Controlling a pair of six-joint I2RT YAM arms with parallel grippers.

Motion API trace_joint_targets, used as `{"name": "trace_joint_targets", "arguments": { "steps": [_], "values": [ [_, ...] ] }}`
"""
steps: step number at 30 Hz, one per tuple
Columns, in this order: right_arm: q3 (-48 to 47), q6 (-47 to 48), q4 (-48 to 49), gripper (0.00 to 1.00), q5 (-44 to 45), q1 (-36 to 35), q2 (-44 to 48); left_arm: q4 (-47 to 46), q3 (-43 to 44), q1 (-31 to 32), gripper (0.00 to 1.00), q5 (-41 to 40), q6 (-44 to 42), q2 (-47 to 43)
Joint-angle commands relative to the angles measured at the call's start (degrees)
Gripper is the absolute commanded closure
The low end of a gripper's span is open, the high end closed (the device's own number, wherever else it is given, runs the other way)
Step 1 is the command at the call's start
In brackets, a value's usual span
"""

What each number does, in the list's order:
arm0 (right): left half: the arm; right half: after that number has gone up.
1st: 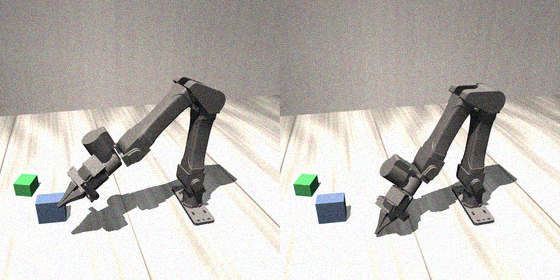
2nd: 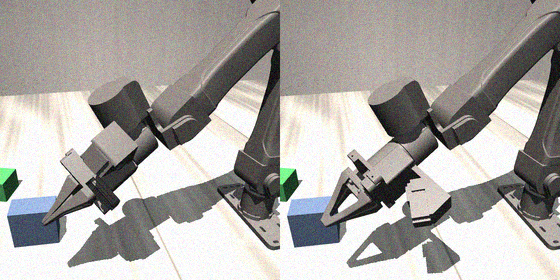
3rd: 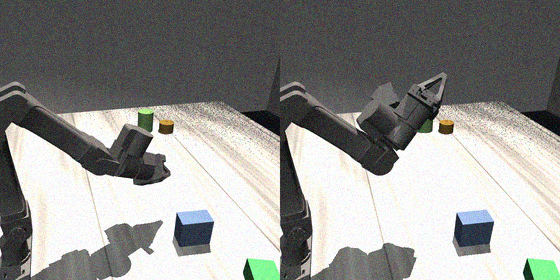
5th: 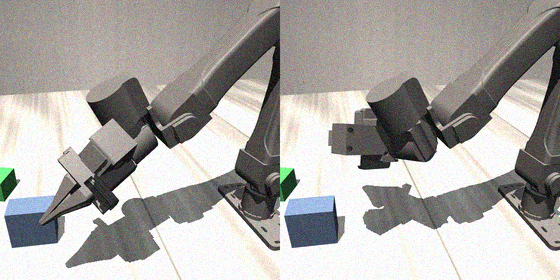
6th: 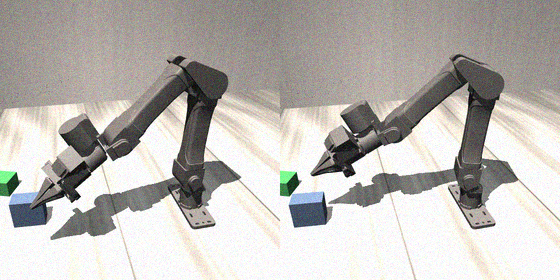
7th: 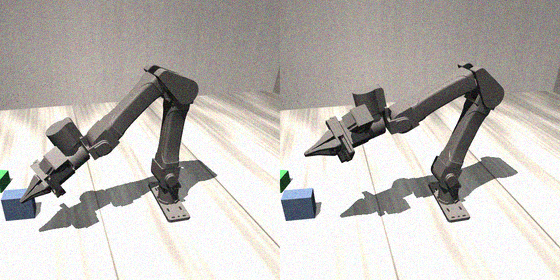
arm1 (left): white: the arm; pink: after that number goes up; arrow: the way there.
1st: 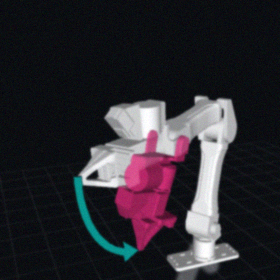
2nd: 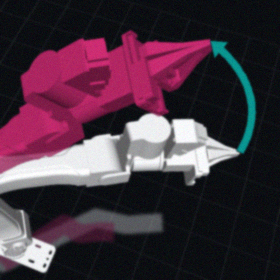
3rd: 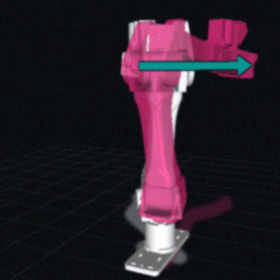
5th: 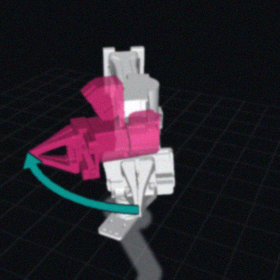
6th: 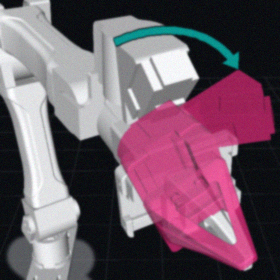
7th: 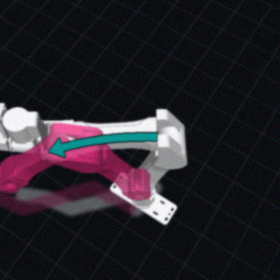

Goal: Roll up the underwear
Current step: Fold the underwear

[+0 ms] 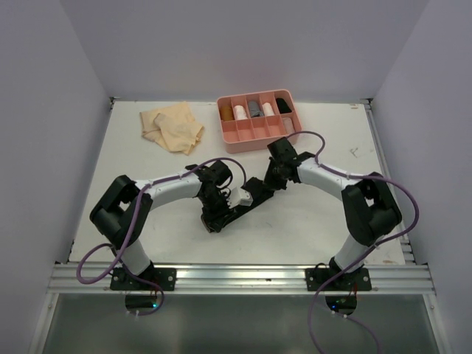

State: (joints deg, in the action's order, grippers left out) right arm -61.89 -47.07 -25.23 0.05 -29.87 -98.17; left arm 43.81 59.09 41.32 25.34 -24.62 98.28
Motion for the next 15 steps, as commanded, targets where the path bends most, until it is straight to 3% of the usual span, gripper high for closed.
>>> {"name": "trace_joint_targets", "arguments": {
  "steps": [1, 15],
  "values": [
    [-3.06, -0.13, -1.13, 1.00, 0.12, -0.10, 4.83, 0.84, -3.46, 0.52, 0.60, -1.35, -0.25, 4.46],
    [7.03, -0.83, -2.11, 1.00, 1.18, -0.02, 7.21, 3.21, -2.67, 0.52, 0.64, -1.09, -1.04, 3.76]
  ]
}}
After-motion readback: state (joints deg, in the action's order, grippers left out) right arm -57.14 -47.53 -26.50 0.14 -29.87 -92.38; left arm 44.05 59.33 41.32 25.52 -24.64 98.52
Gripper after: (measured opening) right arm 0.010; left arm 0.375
